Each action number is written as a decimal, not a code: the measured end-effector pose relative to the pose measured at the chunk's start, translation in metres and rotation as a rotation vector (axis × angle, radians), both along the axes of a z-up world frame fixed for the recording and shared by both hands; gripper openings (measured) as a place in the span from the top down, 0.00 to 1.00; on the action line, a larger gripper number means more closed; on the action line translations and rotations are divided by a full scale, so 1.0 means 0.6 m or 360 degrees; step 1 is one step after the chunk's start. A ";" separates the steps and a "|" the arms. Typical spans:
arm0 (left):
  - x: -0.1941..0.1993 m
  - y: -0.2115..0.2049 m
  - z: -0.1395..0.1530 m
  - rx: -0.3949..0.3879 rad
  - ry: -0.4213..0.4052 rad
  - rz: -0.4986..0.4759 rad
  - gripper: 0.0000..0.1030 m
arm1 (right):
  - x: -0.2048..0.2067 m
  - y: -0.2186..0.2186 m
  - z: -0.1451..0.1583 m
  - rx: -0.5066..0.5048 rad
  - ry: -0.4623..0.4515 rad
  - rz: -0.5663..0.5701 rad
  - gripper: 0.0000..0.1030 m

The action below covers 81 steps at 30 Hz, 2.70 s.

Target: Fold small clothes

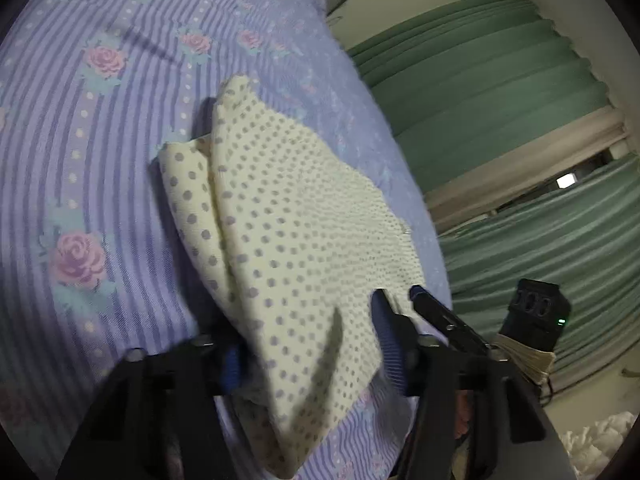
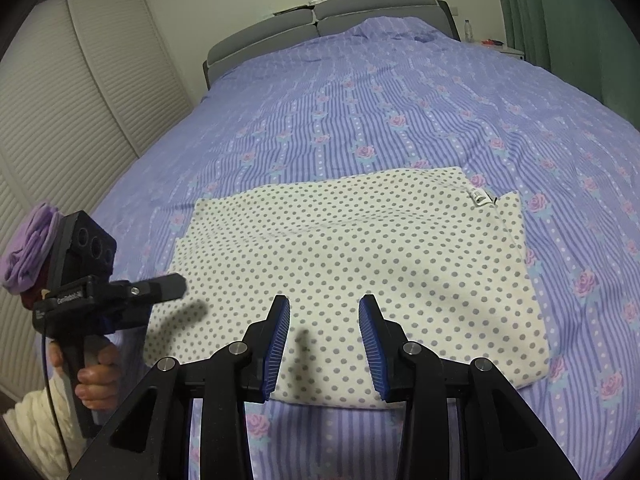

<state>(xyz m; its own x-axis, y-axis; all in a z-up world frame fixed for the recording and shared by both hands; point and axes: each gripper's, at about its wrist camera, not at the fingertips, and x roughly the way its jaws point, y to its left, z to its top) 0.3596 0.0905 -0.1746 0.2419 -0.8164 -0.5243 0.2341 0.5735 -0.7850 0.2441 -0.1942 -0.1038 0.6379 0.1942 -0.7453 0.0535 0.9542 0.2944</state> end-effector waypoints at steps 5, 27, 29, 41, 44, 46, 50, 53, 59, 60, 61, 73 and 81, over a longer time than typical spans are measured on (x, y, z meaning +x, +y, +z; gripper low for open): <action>-0.013 -0.001 0.026 0.0215 -0.0015 0.0083 0.78 | 0.018 -0.004 -0.002 0.0016 -0.0009 -0.0023 0.64; -0.038 -0.105 0.164 0.0718 -0.0312 0.0183 0.80 | 0.172 0.027 -0.057 -0.0044 0.0150 0.0106 0.88; -0.039 -0.106 0.164 0.0716 -0.0294 0.0190 0.81 | 0.173 0.023 -0.051 -0.0021 0.0154 0.0115 0.88; -0.030 -0.195 0.202 0.0826 -0.0256 0.0191 0.85 | 0.009 -0.047 0.004 0.0109 0.0005 0.0059 0.91; -0.020 -0.235 0.208 0.0836 -0.0223 0.0187 0.85 | 0.002 -0.080 0.011 0.0115 -0.0006 0.0002 0.91; -0.017 -0.268 0.211 0.0862 -0.0220 0.0168 0.85 | -0.005 -0.109 0.018 0.0131 -0.0017 -0.0048 0.91; -0.004 -0.347 0.193 0.0945 -0.0193 0.0123 0.85 | -0.025 -0.170 0.030 0.0157 -0.0073 -0.0128 0.91; -0.001 -0.395 0.167 0.0992 -0.0162 0.0080 0.85 | -0.051 -0.217 0.034 0.0187 -0.0101 -0.0196 0.91; -0.007 -0.439 0.120 0.1088 -0.0150 0.0074 0.85 | -0.074 -0.269 0.015 0.0199 -0.0069 -0.0309 0.91; -0.007 -0.442 0.117 0.1086 -0.0144 0.0068 0.85 | -0.078 -0.273 0.012 0.0198 -0.0064 -0.0319 0.91; -0.007 -0.444 0.114 0.1077 -0.0140 0.0053 0.82 | -0.081 -0.277 0.007 0.0198 -0.0053 -0.0330 0.91; -0.081 -0.369 0.202 0.0799 -0.0388 -0.0001 0.46 | -0.116 -0.274 0.009 0.0191 -0.0027 -0.0384 0.90; -0.190 -0.268 0.159 0.1086 -0.0734 0.0008 0.47 | -0.123 -0.216 0.037 0.0242 -0.0137 -0.0230 0.63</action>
